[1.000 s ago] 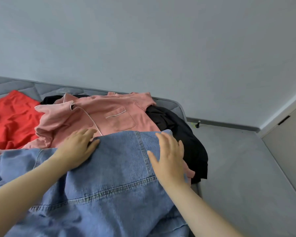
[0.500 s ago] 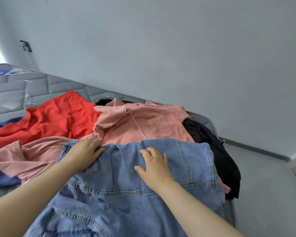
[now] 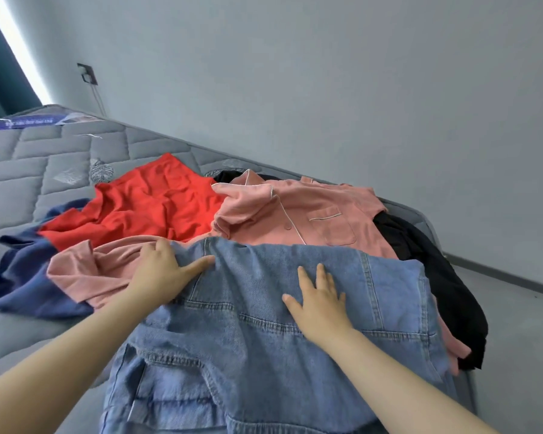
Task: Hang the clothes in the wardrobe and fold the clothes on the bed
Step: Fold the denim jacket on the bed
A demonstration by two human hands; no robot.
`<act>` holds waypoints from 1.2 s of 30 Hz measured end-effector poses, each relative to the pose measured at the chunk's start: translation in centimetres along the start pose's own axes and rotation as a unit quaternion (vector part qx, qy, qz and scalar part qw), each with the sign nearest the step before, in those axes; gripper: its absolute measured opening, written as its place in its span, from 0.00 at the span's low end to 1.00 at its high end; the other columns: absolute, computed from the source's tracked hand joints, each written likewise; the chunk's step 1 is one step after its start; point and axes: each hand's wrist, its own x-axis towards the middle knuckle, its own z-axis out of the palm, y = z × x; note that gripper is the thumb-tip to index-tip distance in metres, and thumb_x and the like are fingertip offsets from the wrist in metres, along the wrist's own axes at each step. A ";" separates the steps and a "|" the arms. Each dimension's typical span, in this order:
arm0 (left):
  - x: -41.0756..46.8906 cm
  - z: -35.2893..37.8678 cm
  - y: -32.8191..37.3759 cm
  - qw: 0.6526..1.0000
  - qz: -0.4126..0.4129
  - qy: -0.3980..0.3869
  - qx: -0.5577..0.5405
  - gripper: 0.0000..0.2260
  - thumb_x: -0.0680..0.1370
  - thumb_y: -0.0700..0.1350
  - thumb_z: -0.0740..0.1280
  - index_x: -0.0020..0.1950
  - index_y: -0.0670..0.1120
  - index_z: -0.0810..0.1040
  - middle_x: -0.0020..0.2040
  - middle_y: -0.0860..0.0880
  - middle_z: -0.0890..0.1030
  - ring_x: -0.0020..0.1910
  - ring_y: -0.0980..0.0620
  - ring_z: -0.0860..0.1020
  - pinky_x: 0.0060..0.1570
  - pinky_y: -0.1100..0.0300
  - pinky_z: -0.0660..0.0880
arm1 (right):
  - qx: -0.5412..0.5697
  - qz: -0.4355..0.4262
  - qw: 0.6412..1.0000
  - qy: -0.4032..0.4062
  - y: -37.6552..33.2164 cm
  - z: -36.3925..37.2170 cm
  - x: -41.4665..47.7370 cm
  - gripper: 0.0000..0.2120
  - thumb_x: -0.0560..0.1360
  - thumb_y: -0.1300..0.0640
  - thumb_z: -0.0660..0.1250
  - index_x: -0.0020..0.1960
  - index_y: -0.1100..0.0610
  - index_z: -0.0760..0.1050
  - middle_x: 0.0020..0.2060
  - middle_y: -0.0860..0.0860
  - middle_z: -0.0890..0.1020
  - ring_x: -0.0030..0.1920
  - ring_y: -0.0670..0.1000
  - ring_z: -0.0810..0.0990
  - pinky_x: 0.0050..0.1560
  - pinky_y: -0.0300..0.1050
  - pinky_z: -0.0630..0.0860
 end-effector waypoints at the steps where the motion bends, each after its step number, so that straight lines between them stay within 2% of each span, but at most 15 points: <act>1: -0.1 -0.5 -0.4 0.998 -0.024 -0.031 -0.045 0.42 0.62 0.77 0.60 0.53 0.40 0.75 0.50 0.42 0.79 0.49 0.44 0.76 0.47 0.52 0.71 | -0.002 -0.009 1.000 0.004 -0.3 0.2 -0.1 0.33 0.80 0.39 0.52 0.79 0.49 0.43 0.78 0.56 0.37 0.78 0.58 0.38 0.74 0.66 0.43; 3: 0.8 -1.0 -1.0 0.987 -0.063 -0.065 -0.134 0.38 0.66 0.76 0.56 0.47 0.41 0.80 0.44 0.45 0.81 0.47 0.46 0.78 0.45 0.54 0.70 | -0.005 -0.017 1.000 0.011 -1.0 0.7 -0.4 0.33 0.81 0.40 0.52 0.79 0.50 0.43 0.78 0.56 0.37 0.78 0.58 0.38 0.75 0.64 0.43; 6: 2.5 -0.8 -1.2 0.971 -0.100 -0.056 -0.211 0.27 0.74 0.67 0.62 0.49 0.42 0.81 0.47 0.45 0.82 0.50 0.44 0.78 0.51 0.54 0.71 | 0.006 -0.013 1.000 0.019 -2.0 0.9 -0.4 0.32 0.81 0.42 0.52 0.79 0.51 0.44 0.78 0.56 0.38 0.78 0.58 0.39 0.75 0.63 0.43; 8: 3.0 -0.2 -0.9 0.966 -0.101 -0.062 -0.230 0.18 0.74 0.60 0.68 0.43 0.45 0.80 0.40 0.47 0.81 0.42 0.48 0.77 0.42 0.55 0.72 | 0.017 -0.015 1.000 0.016 -2.4 0.7 -0.3 0.32 0.81 0.43 0.53 0.79 0.51 0.45 0.78 0.56 0.39 0.78 0.57 0.39 0.75 0.63 0.44; 10: 3.5 0.2 -0.6 0.963 -0.086 -0.018 -0.253 0.14 0.73 0.54 0.71 0.36 0.45 0.77 0.34 0.48 0.79 0.37 0.50 0.75 0.36 0.55 0.69 | 0.025 -0.024 0.999 0.015 -2.4 0.6 -0.2 0.32 0.81 0.43 0.54 0.79 0.51 0.46 0.78 0.56 0.41 0.78 0.56 0.41 0.76 0.62 0.46; 14: 4.8 -1.1 -0.6 0.905 -0.114 0.136 -0.387 0.15 0.75 0.50 0.69 0.41 0.38 0.80 0.37 0.43 0.78 0.39 0.49 0.74 0.41 0.54 0.69 | 0.034 -0.038 0.999 0.018 -1.3 0.7 -0.1 0.33 0.80 0.42 0.56 0.79 0.51 0.46 0.79 0.53 0.40 0.78 0.55 0.41 0.76 0.61 0.48; 16: 5.4 -1.2 -1.2 0.928 -0.144 0.110 -0.327 0.15 0.77 0.52 0.67 0.45 0.39 0.80 0.42 0.41 0.80 0.44 0.45 0.77 0.45 0.55 0.70 | 0.015 -0.029 0.999 0.003 -0.5 0.9 -0.2 0.34 0.81 0.41 0.55 0.79 0.50 0.44 0.78 0.50 0.38 0.78 0.56 0.39 0.76 0.61 0.47; 18: 5.6 -1.1 -1.7 0.960 -0.137 -0.002 -0.243 0.20 0.78 0.55 0.64 0.53 0.38 0.80 0.48 0.39 0.81 0.48 0.41 0.78 0.48 0.54 0.72 | 0.001 -0.017 1.000 -0.016 -0.3 1.2 -0.2 0.34 0.80 0.39 0.54 0.79 0.50 0.42 0.78 0.50 0.35 0.78 0.56 0.37 0.75 0.63 0.44; 20: 4.7 -1.6 -1.8 0.948 -0.122 -0.125 -0.264 0.30 0.74 0.63 0.67 0.60 0.38 0.77 0.43 0.45 0.80 0.41 0.45 0.77 0.41 0.56 0.73 | 0.002 -0.005 1.000 -0.020 -0.6 1.4 0.0 0.35 0.80 0.38 0.53 0.79 0.50 0.42 0.77 0.51 0.35 0.77 0.57 0.37 0.74 0.64 0.43; 22: 3.3 -2.1 -2.3 0.937 -0.097 -0.163 -0.295 0.33 0.64 0.66 0.74 0.58 0.44 0.79 0.43 0.52 0.81 0.42 0.53 0.79 0.42 0.59 0.76 | 0.023 0.001 1.000 -0.015 -1.4 1.6 0.0 0.35 0.79 0.37 0.53 0.79 0.49 0.43 0.78 0.52 0.36 0.77 0.58 0.37 0.74 0.65 0.43; 25: 0.9 -2.0 -4.1 0.968 -0.037 -0.154 -0.195 0.27 0.58 0.65 0.78 0.48 0.52 0.78 0.45 0.59 0.81 0.44 0.61 0.78 0.45 0.63 0.73 | 0.027 -0.017 0.999 -0.010 -2.2 2.4 -0.3 0.35 0.79 0.37 0.53 0.79 0.47 0.44 0.78 0.53 0.37 0.77 0.57 0.37 0.74 0.65 0.42; 28: 0.3 -1.2 -5.3 0.973 0.006 -0.065 -0.221 0.17 0.67 0.59 0.76 0.48 0.52 0.79 0.45 0.60 0.81 0.45 0.62 0.77 0.43 0.66 0.71 | 0.011 -0.024 1.000 -0.011 -2.1 3.1 -0.4 0.35 0.79 0.37 0.53 0.79 0.47 0.43 0.78 0.51 0.36 0.78 0.56 0.36 0.74 0.66 0.42; 30: 0.4 -0.4 -5.3 0.970 0.007 -0.002 -0.243 0.11 0.76 0.52 0.70 0.53 0.47 0.81 0.49 0.53 0.83 0.51 0.53 0.79 0.49 0.63 0.70 | 0.008 -0.018 1.000 -0.013 -2.0 2.9 -0.2 0.35 0.79 0.38 0.54 0.79 0.47 0.42 0.78 0.49 0.36 0.78 0.55 0.36 0.74 0.66 0.43; 32: 0.3 0.3 -5.4 0.980 -0.015 0.040 -0.195 0.14 0.81 0.49 0.61 0.57 0.43 0.81 0.54 0.43 0.82 0.57 0.43 0.78 0.51 0.59 0.68 | -0.001 -0.015 1.000 -0.022 -2.0 2.6 -0.2 0.35 0.79 0.38 0.54 0.79 0.47 0.42 0.78 0.49 0.35 0.78 0.55 0.36 0.74 0.66 0.43; 36: -0.2 1.2 -5.9 0.993 -0.018 0.073 -0.087 0.18 0.83 0.52 0.53 0.61 0.45 0.78 0.56 0.40 0.81 0.56 0.39 0.77 0.52 0.51 0.71 | 0.018 -0.005 0.999 -0.028 -2.6 2.5 -1.3 0.34 0.79 0.37 0.53 0.79 0.47 0.43 0.78 0.51 0.37 0.78 0.57 0.37 0.73 0.67 0.43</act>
